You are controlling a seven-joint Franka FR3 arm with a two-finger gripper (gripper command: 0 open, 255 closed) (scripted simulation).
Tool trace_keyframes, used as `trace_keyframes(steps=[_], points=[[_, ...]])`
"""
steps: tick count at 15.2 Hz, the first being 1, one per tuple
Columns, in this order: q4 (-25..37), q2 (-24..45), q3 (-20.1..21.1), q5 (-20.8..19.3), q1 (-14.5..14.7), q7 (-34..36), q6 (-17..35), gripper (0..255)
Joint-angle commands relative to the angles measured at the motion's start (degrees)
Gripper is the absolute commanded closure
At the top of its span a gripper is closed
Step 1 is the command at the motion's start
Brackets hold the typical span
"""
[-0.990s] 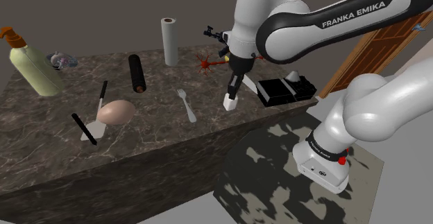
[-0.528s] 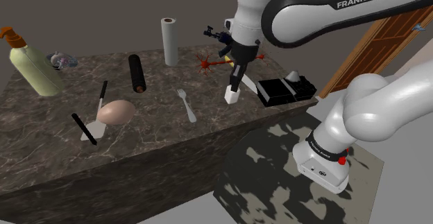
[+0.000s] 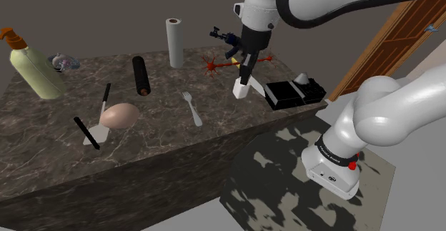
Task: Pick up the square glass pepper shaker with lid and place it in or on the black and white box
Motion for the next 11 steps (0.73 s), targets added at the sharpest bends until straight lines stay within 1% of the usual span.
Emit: trace_keyframes(steps=[1,11], points=[[1.4,-0.4,-0.2,-0.1,0.0,0.0,-1.8,255],[8.5,-1.1,-1.0,-0.6,-0.3,-0.1,-9.7,255]])
